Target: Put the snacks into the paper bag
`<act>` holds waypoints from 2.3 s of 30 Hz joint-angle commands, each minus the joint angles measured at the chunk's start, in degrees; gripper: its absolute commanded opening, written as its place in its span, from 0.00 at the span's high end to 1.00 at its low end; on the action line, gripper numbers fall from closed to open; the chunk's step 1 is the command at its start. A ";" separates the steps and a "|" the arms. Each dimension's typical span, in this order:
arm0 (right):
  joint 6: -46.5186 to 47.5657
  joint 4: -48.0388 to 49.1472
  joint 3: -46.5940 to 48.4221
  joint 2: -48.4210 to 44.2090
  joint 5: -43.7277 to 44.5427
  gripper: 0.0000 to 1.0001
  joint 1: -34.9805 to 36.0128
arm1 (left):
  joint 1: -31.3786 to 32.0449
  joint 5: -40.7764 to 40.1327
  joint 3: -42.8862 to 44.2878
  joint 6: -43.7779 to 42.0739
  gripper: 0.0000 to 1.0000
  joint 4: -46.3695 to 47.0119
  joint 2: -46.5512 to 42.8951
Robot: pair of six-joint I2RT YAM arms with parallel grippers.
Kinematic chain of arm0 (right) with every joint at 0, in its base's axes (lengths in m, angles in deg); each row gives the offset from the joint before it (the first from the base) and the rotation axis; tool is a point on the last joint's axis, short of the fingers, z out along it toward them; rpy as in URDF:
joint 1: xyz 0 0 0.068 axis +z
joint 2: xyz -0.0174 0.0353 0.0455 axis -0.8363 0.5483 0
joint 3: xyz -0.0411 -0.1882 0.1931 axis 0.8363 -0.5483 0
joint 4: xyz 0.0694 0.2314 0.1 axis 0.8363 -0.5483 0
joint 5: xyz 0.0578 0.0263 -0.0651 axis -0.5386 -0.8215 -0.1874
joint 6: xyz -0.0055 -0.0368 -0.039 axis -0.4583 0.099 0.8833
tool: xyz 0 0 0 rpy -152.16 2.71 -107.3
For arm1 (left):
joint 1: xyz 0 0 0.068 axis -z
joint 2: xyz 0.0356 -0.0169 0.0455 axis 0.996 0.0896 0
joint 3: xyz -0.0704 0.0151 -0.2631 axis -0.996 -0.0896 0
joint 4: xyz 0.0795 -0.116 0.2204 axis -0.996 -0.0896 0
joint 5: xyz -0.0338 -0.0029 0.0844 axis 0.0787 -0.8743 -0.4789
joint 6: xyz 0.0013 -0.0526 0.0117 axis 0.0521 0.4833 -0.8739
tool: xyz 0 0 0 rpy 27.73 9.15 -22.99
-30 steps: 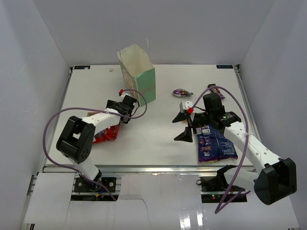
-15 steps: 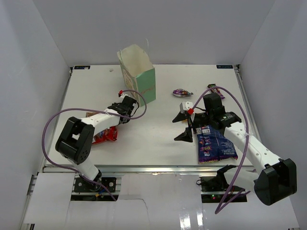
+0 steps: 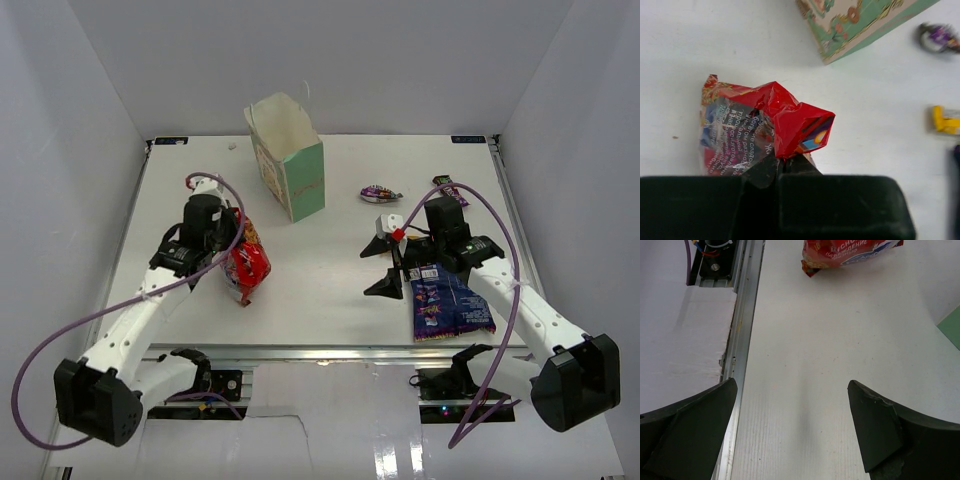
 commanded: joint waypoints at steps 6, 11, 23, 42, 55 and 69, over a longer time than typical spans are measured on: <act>0.11 1.03 -0.87 -1.95 -0.39 0.03 -0.50 | -11.27 33.00 -5.60 15.51 1.00 14.11 -10.90; 0.11 1.12 -1.22 -2.57 -0.39 0.03 -0.85 | -12.95 43.82 -7.36 22.00 1.00 22.55 -10.99; 0.20 1.20 -1.40 -2.57 -0.13 0.03 -1.20 | -13.83 55.28 -0.25 39.16 1.00 41.28 -8.27; -0.33 1.91 -2.02 -1.96 0.49 0.03 -1.29 | -15.06 48.79 45.01 53.84 1.00 48.58 23.89; -0.24 2.17 -2.28 -1.61 0.57 0.03 -1.29 | -18.23 42.36 58.99 56.66 1.00 48.85 38.57; 0.29 1.82 -2.10 -1.08 1.10 0.03 -1.20 | -18.31 42.10 53.64 55.69 1.00 49.02 41.48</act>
